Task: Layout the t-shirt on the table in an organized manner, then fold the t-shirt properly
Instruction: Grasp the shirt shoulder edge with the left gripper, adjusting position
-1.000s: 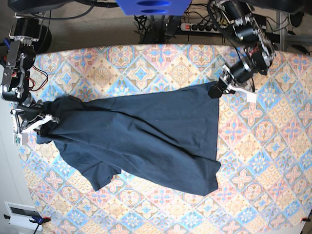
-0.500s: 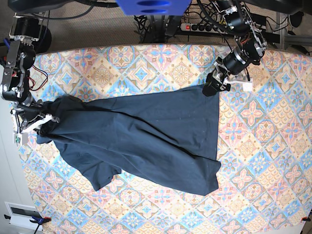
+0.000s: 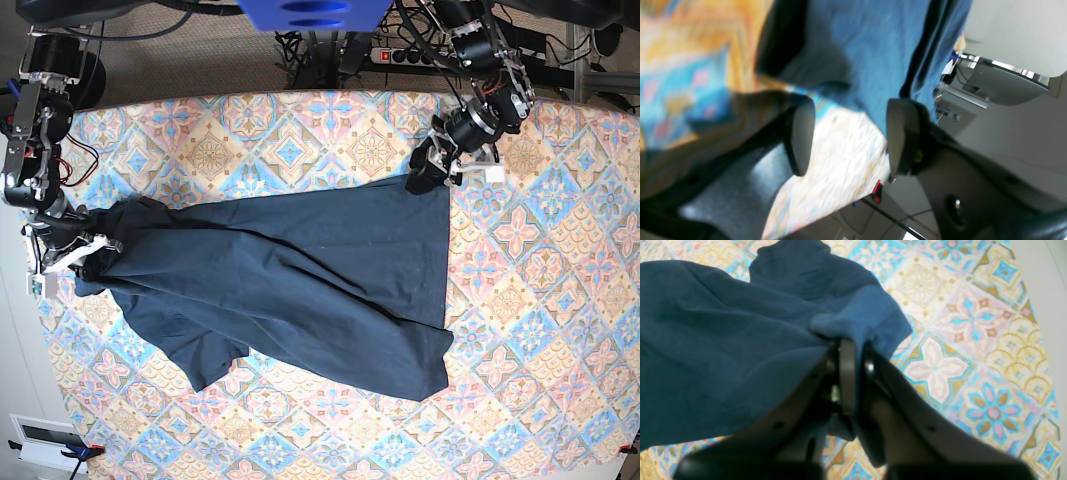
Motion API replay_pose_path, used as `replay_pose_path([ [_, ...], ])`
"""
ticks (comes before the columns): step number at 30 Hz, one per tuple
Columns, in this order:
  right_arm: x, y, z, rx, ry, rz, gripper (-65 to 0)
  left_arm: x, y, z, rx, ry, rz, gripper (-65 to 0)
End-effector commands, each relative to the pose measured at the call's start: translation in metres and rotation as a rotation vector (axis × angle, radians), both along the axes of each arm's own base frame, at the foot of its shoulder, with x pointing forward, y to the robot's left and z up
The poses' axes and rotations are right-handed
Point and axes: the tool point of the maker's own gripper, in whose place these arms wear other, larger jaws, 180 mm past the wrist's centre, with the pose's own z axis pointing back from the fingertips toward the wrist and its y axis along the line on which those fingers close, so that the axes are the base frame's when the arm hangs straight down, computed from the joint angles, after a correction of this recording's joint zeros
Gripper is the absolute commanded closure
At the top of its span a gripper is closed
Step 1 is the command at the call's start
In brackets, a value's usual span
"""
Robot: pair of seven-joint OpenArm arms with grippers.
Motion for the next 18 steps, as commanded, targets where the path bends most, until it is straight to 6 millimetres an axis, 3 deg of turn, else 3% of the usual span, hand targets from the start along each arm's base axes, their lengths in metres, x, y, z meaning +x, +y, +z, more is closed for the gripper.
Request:
replay_pose_path([
  [1,0.008,-0.005,0.02,-0.025,-0.062,0.005,-0.8,0.002,0.003,0.015,0.017,-0.048,-0.003,-31.8],
  [6,0.008,-0.005,0.02,-0.025,-0.062,0.005,-0.8,0.0,0.014,0.021,0.052,-0.06,0.019,-31.8],
  [10,0.008,-0.005,0.02,-0.025,-0.062,0.005,-0.8,0.013,0.026,0.02,0.038,-0.07,0.07,-31.8],
  [18,0.008,-0.005,0.02,-0.025,-0.062,0.006,-0.8,0.039,0.015,0.0,-0.006,-0.029,0.054,-31.8],
])
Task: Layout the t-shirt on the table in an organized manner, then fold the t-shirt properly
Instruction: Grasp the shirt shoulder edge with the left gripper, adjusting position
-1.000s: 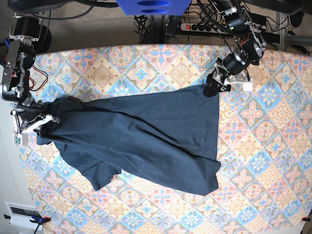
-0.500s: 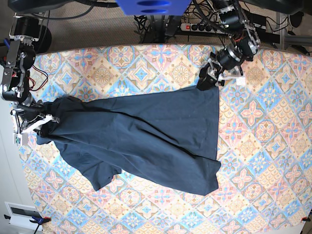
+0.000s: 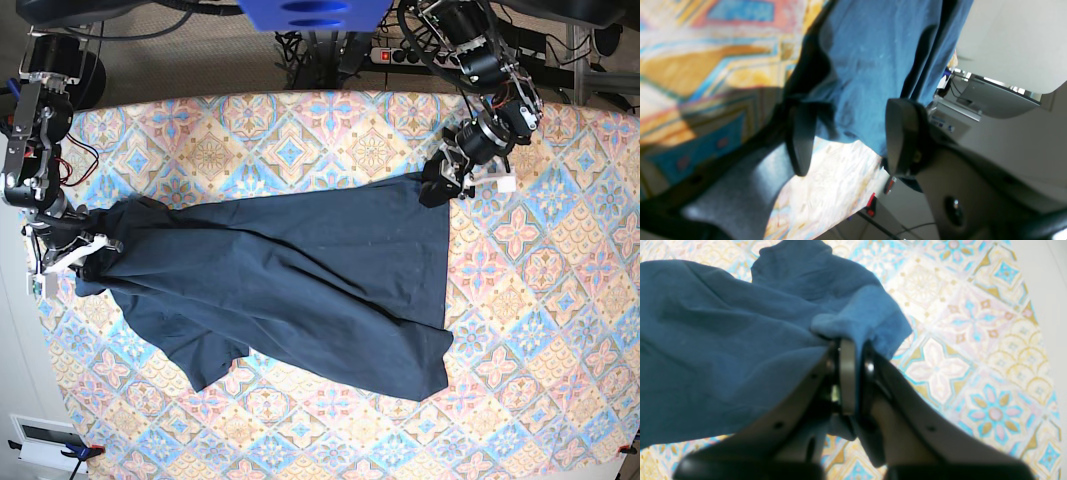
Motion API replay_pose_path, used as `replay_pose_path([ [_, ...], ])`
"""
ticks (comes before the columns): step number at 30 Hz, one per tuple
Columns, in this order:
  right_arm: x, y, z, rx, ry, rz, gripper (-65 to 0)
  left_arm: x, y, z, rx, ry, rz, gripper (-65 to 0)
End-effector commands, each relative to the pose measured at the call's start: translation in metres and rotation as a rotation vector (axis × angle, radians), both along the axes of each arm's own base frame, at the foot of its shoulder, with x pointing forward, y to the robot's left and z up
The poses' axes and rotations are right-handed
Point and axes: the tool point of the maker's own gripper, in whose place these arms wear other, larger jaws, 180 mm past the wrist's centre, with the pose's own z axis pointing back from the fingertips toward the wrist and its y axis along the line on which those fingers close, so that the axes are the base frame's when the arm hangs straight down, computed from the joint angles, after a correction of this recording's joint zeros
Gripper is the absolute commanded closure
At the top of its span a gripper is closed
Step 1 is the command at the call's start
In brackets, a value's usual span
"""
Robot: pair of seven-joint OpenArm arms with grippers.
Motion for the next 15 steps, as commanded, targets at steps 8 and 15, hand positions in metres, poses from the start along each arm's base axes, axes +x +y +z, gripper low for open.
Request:
replay_pose_path([
  [8,0.008,-0.003,0.023,-0.025,-0.07,0.01,-0.8,0.02,-0.002,0.01,0.01,-0.057,0.003,-12.6],
  [15,0.009,-0.003,0.025,-0.026,-0.077,0.01,-0.8,-0.007,-0.002,-0.002,-0.034,-0.018,0.023,-13.9],
])
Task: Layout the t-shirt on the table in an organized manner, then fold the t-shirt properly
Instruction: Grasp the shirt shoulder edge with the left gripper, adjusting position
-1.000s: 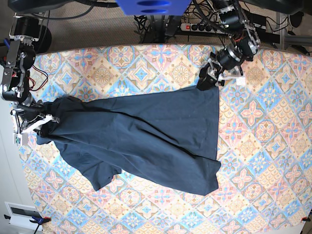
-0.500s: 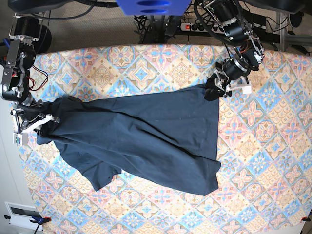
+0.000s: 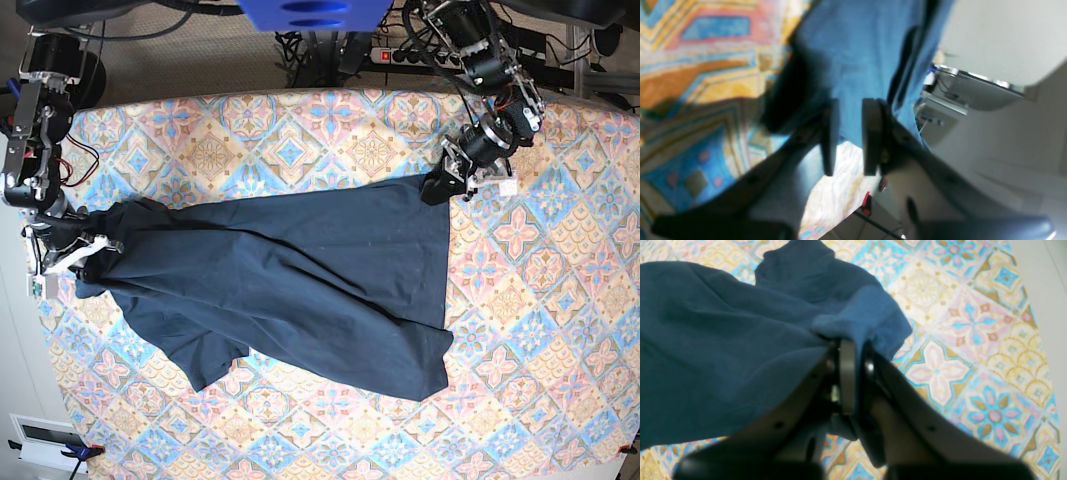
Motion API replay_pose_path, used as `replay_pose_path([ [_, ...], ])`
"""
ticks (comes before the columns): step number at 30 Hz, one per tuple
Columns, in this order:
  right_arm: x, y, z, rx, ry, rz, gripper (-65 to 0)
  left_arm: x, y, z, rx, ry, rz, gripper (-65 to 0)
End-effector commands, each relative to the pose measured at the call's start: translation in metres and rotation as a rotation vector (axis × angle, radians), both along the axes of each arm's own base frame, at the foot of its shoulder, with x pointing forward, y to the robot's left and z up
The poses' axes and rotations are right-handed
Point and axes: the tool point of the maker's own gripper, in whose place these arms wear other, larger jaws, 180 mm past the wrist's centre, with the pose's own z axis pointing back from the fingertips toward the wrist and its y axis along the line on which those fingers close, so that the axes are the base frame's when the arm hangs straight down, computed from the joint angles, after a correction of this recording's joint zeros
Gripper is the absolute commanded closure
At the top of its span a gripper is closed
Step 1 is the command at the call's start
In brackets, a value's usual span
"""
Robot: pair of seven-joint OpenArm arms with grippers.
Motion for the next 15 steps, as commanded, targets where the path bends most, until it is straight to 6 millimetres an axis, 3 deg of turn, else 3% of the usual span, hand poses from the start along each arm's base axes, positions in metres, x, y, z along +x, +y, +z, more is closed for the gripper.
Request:
replay_pose_path([
  [1,0.008,-0.006,0.021,-0.027,-0.064,0.001,-0.8,-0.007,0.001,-0.005,0.008,0.028,-0.002,-15.7],
  [3,0.008,-0.005,0.02,-0.028,-0.062,0.003,-0.8,-0.013,0.0,-0.008,0.002,0.039,0.001,-19.4],
  [9,0.008,-0.005,0.02,-0.028,-0.061,0.003,-0.8,-0.011,0.003,0.021,0.068,-0.033,0.002,-30.6],
  [13,0.008,-0.005,0.02,-0.028,-0.061,0.003,-0.8,-0.018,0.006,0.032,0.109,-0.052,0.002,-31.2],
  [15,0.008,-0.005,0.02,-0.028,-0.061,0.003,-0.8,-0.022,0.01,0.028,0.128,-0.033,0.007,-31.2],
])
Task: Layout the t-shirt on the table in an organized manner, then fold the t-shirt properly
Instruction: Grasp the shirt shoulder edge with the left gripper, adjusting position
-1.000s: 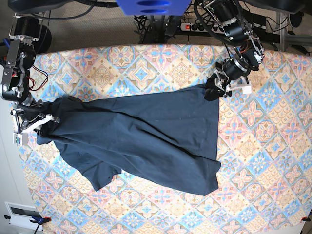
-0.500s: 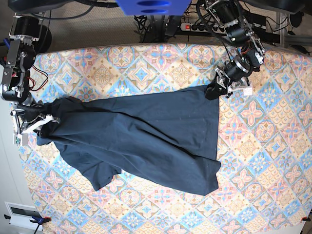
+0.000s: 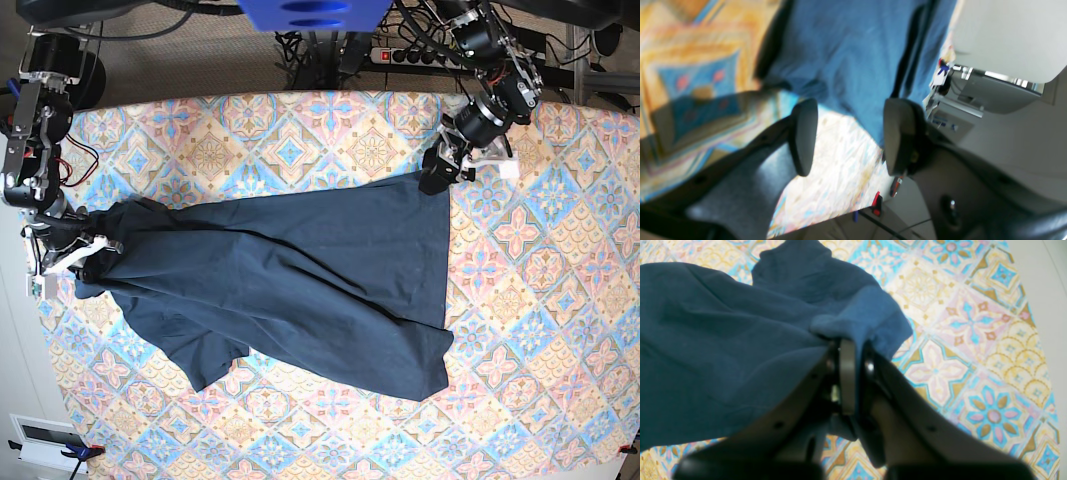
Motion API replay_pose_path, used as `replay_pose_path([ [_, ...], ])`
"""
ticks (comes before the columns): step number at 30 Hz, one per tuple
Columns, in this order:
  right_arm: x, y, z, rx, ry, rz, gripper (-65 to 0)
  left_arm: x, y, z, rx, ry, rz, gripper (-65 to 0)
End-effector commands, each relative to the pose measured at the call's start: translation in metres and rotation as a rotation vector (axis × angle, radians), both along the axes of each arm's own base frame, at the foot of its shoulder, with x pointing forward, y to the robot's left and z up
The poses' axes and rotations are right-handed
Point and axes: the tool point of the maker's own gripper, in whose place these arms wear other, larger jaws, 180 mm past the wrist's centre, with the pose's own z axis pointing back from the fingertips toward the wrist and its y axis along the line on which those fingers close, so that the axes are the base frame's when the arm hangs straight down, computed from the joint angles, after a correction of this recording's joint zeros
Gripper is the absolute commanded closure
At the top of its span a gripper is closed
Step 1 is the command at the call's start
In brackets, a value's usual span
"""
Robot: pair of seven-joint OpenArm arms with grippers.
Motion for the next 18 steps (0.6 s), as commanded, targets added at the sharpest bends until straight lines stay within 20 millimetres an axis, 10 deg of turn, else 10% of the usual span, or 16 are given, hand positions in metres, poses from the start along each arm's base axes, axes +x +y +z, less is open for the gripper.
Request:
replay_pose_path([
  [1,0.007,-0.005,0.019,-0.027,-0.059,0.004,-0.8,-0.001,0.002,0.001,0.011,-0.002,0.002,-31.2],
  [18,0.008,0.0,0.026,-0.03,-0.077,0.017,-0.8,0.022,0.01,-0.007,0.009,0.038,0.071,-31.3],
])
